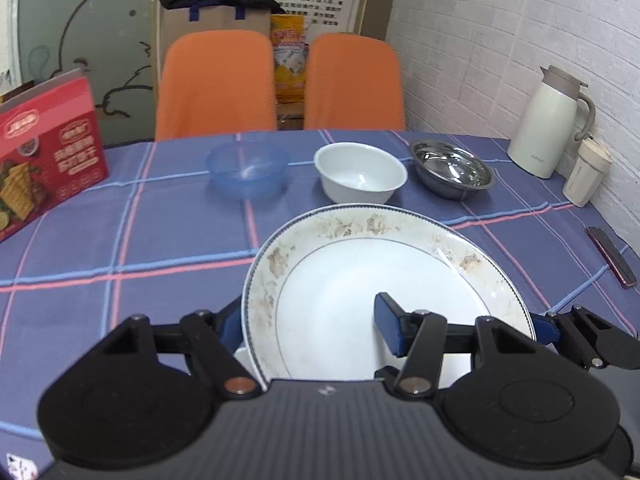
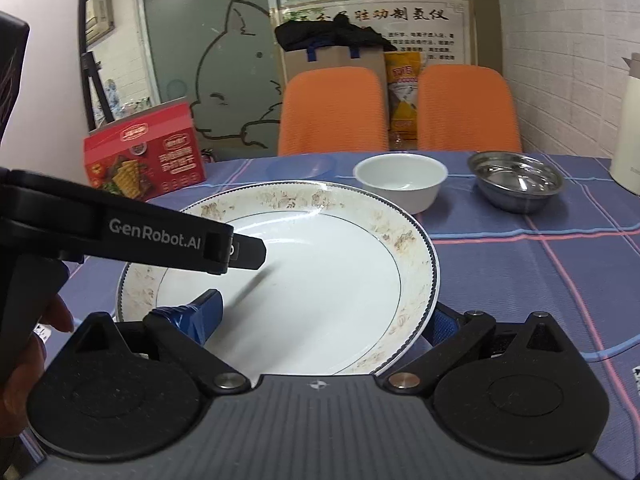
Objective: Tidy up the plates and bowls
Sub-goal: 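Lower the gold-rimmed plate onto the floral plate and release it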
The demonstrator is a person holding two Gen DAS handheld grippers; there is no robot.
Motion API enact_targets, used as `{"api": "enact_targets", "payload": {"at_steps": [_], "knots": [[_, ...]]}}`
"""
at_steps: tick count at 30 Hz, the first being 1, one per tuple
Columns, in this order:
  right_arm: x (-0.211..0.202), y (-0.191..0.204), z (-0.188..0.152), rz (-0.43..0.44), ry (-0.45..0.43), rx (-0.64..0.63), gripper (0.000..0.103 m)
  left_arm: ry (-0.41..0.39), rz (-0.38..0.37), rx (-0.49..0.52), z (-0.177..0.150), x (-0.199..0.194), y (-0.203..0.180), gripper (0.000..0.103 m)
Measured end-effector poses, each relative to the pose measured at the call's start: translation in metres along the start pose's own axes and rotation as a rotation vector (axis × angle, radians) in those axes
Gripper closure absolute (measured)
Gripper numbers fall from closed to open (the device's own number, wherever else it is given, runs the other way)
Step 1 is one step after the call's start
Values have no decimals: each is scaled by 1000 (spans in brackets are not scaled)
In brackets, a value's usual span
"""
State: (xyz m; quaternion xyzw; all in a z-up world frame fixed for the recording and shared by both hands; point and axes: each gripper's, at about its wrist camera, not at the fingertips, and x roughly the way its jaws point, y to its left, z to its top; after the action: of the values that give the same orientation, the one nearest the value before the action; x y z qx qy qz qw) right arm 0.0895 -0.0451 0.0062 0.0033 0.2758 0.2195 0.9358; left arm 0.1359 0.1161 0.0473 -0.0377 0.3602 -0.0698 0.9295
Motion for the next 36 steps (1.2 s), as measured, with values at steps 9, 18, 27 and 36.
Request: {"api": "enact_targets", "payload": {"at_steps": [9, 18, 27, 36], "knots": [[-6, 53, -31, 67, 67, -84, 14, 25, 74, -80, -67, -40, 46, 47], [-4, 61, -40, 76, 108, -115, 16, -12, 67, -73, -84, -43, 51, 43], [-13, 62, -38, 44, 92, -136, 16, 15, 6, -130, -88, -38, 65, 39], [-25, 42, -29, 58, 46, -93, 16, -85, 38, -124, -65, -58, 64, 30]]}}
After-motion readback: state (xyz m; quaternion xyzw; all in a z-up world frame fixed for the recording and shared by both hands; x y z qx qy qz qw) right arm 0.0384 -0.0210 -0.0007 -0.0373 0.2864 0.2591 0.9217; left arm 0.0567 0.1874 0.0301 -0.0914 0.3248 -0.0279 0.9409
